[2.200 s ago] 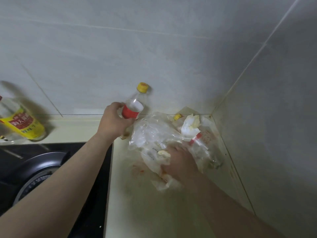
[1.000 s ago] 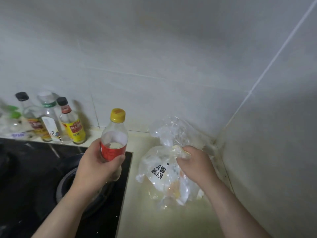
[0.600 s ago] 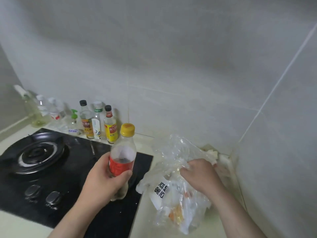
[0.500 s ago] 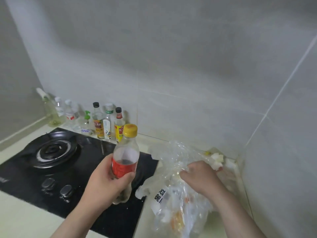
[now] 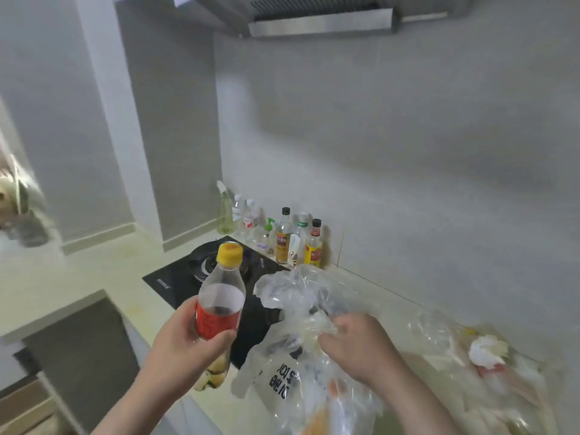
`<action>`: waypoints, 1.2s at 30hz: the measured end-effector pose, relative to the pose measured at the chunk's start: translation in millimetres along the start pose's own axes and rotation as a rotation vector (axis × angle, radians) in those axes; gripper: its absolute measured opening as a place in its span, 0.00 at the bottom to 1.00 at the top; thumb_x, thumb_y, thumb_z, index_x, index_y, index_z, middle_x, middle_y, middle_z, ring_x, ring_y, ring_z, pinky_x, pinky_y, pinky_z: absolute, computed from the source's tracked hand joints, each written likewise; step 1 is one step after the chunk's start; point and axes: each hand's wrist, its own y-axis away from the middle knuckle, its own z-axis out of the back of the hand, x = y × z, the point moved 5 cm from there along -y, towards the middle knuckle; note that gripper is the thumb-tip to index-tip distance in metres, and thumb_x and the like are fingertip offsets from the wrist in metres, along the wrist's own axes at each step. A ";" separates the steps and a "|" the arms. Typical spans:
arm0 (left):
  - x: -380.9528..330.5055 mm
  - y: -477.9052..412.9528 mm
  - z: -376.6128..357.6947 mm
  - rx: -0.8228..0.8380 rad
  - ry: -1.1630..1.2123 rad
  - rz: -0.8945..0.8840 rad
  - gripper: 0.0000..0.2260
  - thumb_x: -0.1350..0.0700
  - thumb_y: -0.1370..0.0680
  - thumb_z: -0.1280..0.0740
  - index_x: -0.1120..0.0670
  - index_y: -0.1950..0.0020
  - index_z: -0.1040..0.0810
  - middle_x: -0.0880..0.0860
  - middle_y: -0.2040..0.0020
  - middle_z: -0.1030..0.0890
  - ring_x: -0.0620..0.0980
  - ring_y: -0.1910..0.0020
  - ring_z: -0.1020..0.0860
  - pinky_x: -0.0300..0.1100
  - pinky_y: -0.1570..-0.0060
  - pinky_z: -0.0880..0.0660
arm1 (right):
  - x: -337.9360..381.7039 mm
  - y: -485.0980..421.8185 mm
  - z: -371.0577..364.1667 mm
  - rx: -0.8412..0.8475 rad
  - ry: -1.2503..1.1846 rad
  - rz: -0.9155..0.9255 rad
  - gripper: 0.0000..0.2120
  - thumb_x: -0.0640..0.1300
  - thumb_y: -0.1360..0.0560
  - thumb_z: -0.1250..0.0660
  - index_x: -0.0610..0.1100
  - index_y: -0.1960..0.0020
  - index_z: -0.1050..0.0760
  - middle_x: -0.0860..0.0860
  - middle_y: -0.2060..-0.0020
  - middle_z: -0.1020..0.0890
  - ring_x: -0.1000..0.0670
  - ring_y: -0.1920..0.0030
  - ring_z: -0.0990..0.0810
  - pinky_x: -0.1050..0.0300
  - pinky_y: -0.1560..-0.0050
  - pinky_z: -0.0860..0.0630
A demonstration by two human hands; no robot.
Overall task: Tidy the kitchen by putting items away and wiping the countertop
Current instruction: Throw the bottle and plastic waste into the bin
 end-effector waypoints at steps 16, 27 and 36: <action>98.4 74.7 213.5 -0.346 0.036 0.195 0.14 0.53 0.34 0.23 0.44 0.52 0.21 0.48 0.59 0.16 0.46 0.61 0.19 0.50 0.55 0.23 | 186.2 19.2 -155.2 0.237 -0.002 0.267 0.25 0.58 0.37 0.37 0.34 0.61 0.28 0.49 0.73 0.34 0.52 0.72 0.37 0.55 0.69 0.40; 180.9 173.3 383.7 -0.538 0.141 0.351 0.12 0.65 0.29 0.25 0.57 0.49 0.22 0.65 0.60 0.21 0.49 0.72 0.23 0.38 0.73 0.25 | 337.1 86.2 -291.6 0.448 -0.025 0.395 0.19 0.46 0.30 0.30 0.52 0.77 0.33 0.55 0.81 0.36 0.54 0.77 0.39 0.61 0.75 0.42; 233.9 227.7 479.2 -0.741 0.111 0.372 0.22 0.42 0.43 0.27 0.41 0.50 0.21 0.49 0.56 0.15 0.52 0.54 0.17 0.59 0.48 0.22 | 416.8 115.0 -374.2 0.573 -0.102 0.445 0.14 0.48 0.33 0.31 0.48 0.74 0.33 0.54 0.78 0.33 0.55 0.75 0.37 0.57 0.70 0.41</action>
